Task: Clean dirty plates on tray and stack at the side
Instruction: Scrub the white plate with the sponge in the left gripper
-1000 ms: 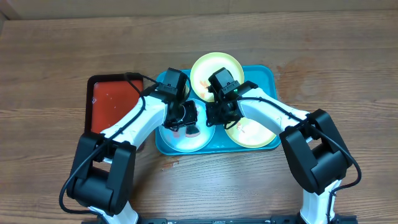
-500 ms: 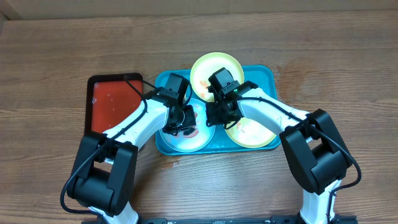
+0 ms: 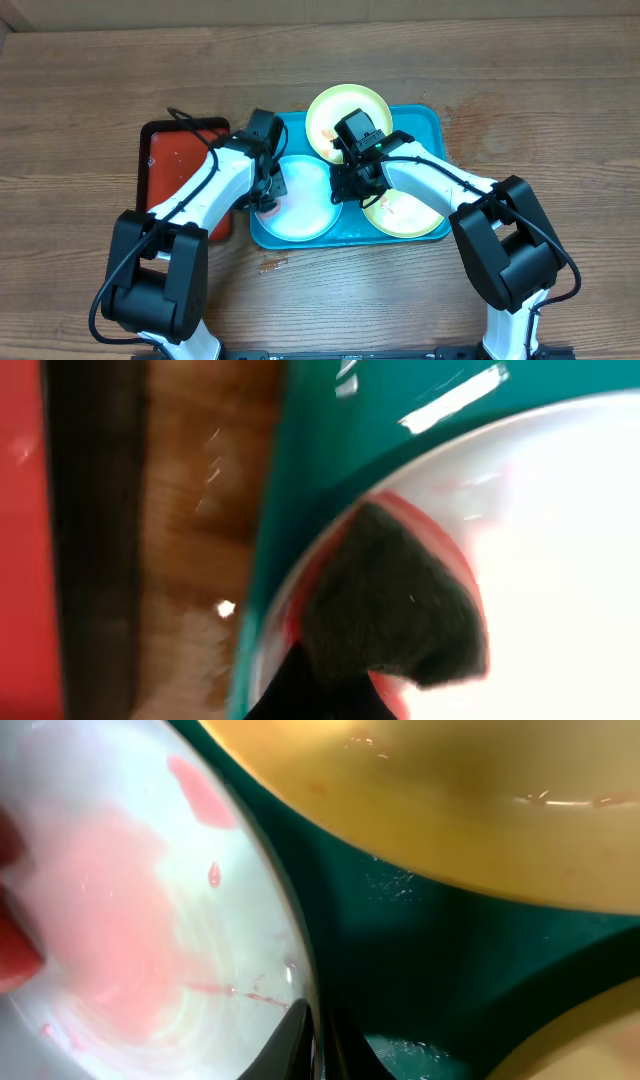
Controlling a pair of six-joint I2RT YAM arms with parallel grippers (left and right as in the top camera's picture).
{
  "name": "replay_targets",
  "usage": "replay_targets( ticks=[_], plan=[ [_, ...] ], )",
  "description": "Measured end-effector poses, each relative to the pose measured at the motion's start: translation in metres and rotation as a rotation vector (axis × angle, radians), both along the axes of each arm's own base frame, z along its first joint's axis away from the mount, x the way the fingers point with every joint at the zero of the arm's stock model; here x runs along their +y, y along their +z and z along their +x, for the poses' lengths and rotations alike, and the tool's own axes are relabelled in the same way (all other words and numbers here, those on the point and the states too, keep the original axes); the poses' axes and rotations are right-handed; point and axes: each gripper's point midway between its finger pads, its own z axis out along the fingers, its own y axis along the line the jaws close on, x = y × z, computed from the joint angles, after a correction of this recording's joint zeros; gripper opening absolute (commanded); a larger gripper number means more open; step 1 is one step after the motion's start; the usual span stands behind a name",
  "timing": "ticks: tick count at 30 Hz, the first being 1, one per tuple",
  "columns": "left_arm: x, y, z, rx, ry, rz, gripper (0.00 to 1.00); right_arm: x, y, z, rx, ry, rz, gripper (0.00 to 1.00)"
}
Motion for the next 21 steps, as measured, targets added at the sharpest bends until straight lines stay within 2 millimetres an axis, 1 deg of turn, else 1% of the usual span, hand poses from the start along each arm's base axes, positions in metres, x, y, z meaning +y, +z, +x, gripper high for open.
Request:
replay_targets(
  ticks=[2, 5, 7, 9, 15, 19, 21],
  plan=[
    [-0.015, 0.003, 0.011, -0.036, -0.01, -0.081, 0.04, 0.0, 0.0, 0.0, 0.0, 0.0, 0.0, 0.08],
    [-0.042, 0.009, 0.021, -0.067, -0.037, -0.223, 0.04, 0.0, 0.0, 0.0, 0.0, 0.0, -0.001, 0.08],
    [-0.057, 0.012, 0.022, -0.072, -0.057, -0.299, 0.04, 0.0, 0.0, 0.0, 0.0, 0.0, 0.0, 0.08],
    [-0.067, 0.014, 0.02, -0.064, -0.076, -0.341, 0.04, 0.0, 0.0, 0.0, 0.0, 0.0, 0.0, 0.08],
    [-0.091, 0.016, 0.011, -0.053, -0.137, -0.365, 0.04, 0.0, 0.0, 0.0, 0.0, 0.0, 0.0, 0.08],
    [-0.103, 0.017, 0.017, -0.101, -0.167, -0.382, 0.04, 0.0, 0.0, 0.0, 0.0, 0.0, -0.001, 0.08],
    [-0.106, 0.014, 0.019, -0.122, -0.176, -0.389, 0.04, 0.0, 0.0, 0.0, 0.0, 0.0, 0.0, 0.08]
  ],
)
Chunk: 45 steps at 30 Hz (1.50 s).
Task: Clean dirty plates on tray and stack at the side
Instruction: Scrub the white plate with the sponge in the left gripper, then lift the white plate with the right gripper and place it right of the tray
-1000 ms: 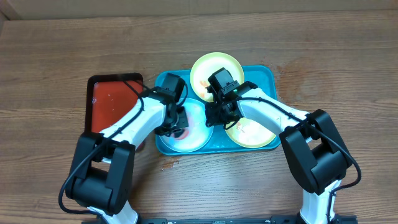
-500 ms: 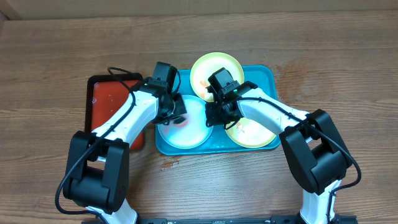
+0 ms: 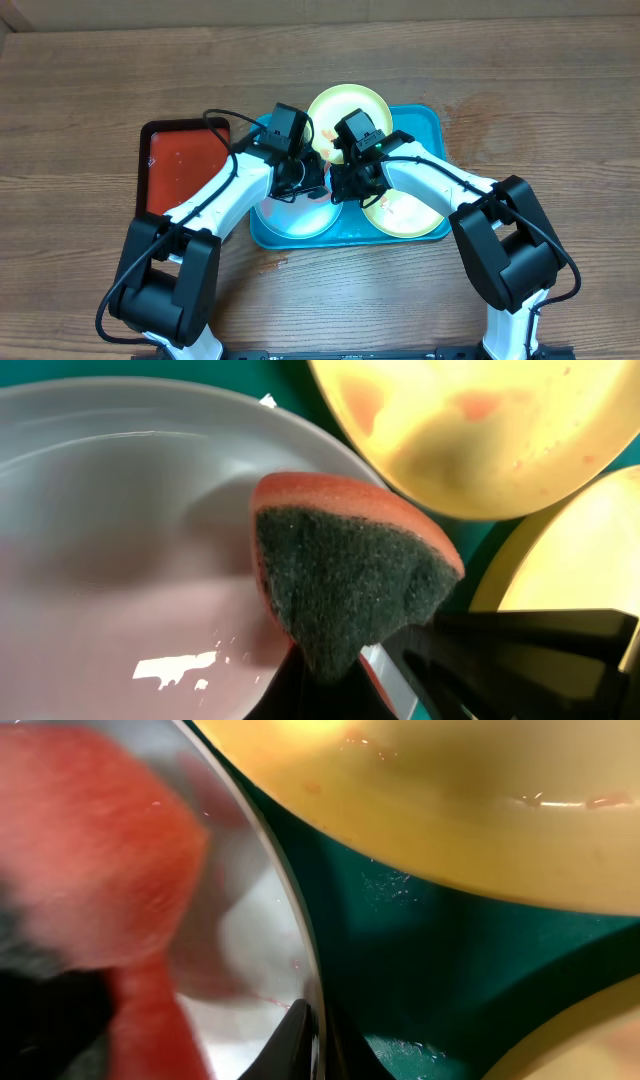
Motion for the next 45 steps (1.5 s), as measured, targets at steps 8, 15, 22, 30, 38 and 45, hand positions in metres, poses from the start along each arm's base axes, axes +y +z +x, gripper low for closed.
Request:
replay_targets(
  ticks=[8, 15, 22, 30, 38, 45],
  plan=[
    [0.014, -0.025, -0.015, 0.024, 0.041, 0.069, 0.04, 0.0, 0.0, 0.0, 0.0, 0.0, 0.0, 0.08],
    [0.031, -0.029, -0.016, 0.015, 0.07, 0.17, 0.04, 0.0, 0.0, 0.0, 0.0, 0.0, 0.001, 0.07],
    [0.082, -0.028, -0.03, 0.068, 0.137, 0.402, 0.04, 0.001, 0.0, 0.0, 0.001, -0.001, 0.004, 0.04],
    [0.12, -0.009, -0.024, 0.095, 0.21, 0.513, 0.04, 0.0, 0.003, -0.001, 0.012, -0.005, -0.003, 0.04],
    [0.124, 0.057, 0.017, -0.036, 0.283, 0.475, 0.04, -0.003, 0.035, 0.01, -0.049, 0.039, -0.155, 0.04],
    [0.172, 0.125, 0.025, -0.15, 0.454, 0.372, 0.04, 0.004, 0.107, 0.028, -0.281, 0.105, -0.393, 0.04]
  ],
)
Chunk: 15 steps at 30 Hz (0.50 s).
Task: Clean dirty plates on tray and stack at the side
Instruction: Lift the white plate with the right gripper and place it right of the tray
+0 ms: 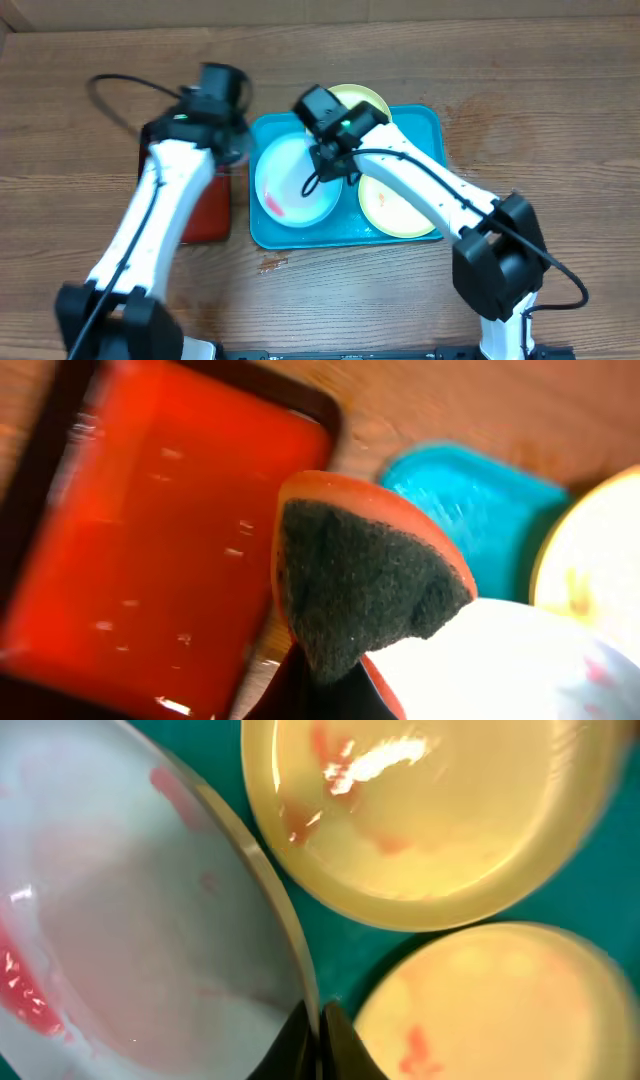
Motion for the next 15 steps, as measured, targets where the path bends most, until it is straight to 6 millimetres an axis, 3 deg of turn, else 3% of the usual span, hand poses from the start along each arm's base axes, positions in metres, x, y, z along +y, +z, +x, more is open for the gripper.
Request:
replay_targets(
  ticks=[5, 9, 15],
  plan=[
    [0.058, 0.002, -0.02, 0.049, 0.155, -0.027, 0.04, -0.002, 0.059, 0.01, -0.229, 0.064, -0.218, 0.04],
    [0.097, -0.003, -0.04, 0.108, 0.275, -0.042, 0.04, -0.001, 0.089, 0.012, -0.35, 0.189, -0.401, 0.04],
    [0.122, -0.006, -0.055, 0.138, 0.354, -0.052, 0.04, 0.012, 0.122, 0.013, -0.515, 0.298, -0.612, 0.04]
  ],
)
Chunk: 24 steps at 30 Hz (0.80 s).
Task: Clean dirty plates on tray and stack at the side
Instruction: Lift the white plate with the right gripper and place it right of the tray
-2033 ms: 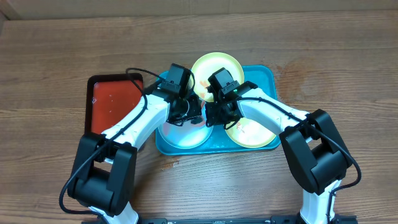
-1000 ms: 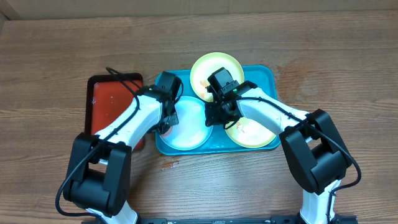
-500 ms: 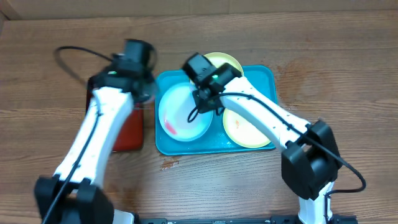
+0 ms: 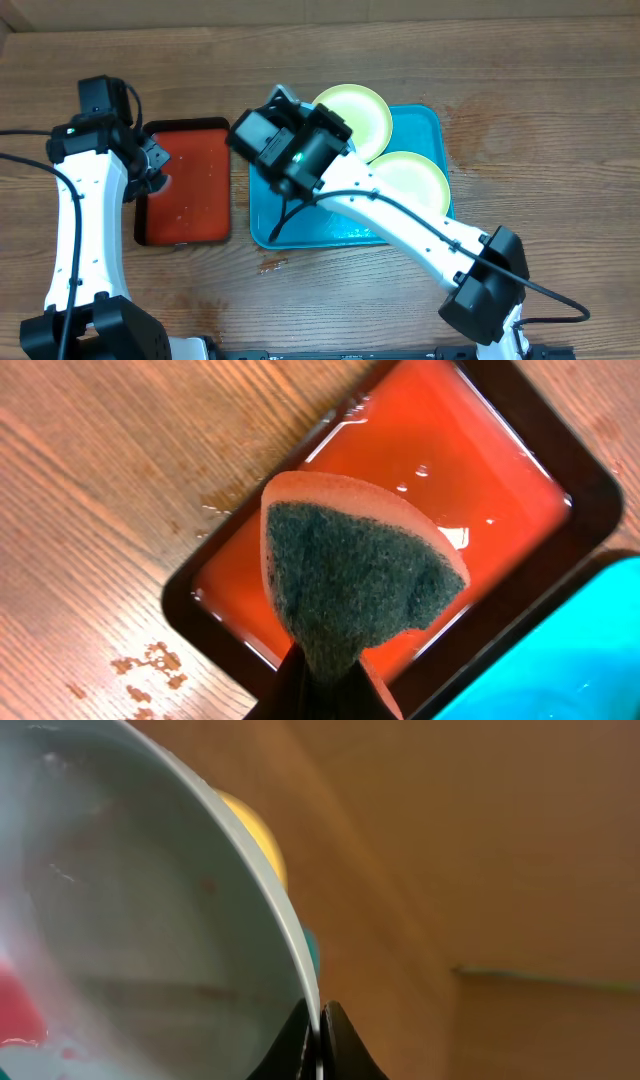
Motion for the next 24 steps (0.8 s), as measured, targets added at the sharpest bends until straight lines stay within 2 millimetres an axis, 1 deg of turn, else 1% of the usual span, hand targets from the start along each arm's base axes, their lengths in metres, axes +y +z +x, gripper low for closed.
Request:
replay_targets(
  ticks=[4, 9, 11, 13, 15, 19, 21, 22, 24],
  plan=[
    [0.001, 0.0, -0.001, 0.0, 0.001, -0.002, 0.04, 0.009, 0.02, -0.004, -0.096, 0.031, -0.096, 0.04],
    [0.001, 0.0, -0.001, 0.001, 0.001, -0.003, 0.04, 0.008, 0.04, -0.006, -0.187, 0.024, -0.192, 0.04],
    [0.001, 0.0, -0.001, 0.0, 0.001, -0.003, 0.04, 0.008, 0.045, -0.005, -0.211, 0.017, -0.207, 0.04],
    [0.001, 0.0, -0.001, 0.0, 0.001, -0.003, 0.04, 0.009, 0.045, -0.004, -0.215, 0.017, -0.195, 0.04],
    [0.001, 0.0, -0.001, 0.001, 0.0, -0.003, 0.04, 0.014, 0.034, -0.005, -0.153, 0.05, -0.159, 0.04],
    [0.0, -0.001, -0.002, 0.006, 0.0, -0.007, 0.04, 0.032, -0.01, -0.013, 0.092, 0.158, -0.009, 0.04],
    [0.0, -0.001, -0.003, 0.012, -0.001, -0.009, 0.04, 0.028, -0.023, -0.008, 0.163, 0.157, 0.044, 0.04],
    [0.0, -0.001, -0.004, 0.013, 0.0, -0.009, 0.04, 0.025, -0.024, -0.006, 0.172, 0.149, 0.052, 0.04],
    [0.0, -0.001, -0.004, 0.014, 0.0, -0.009, 0.04, 0.013, -0.025, 0.005, 0.17, 0.098, 0.093, 0.04]
  ],
)
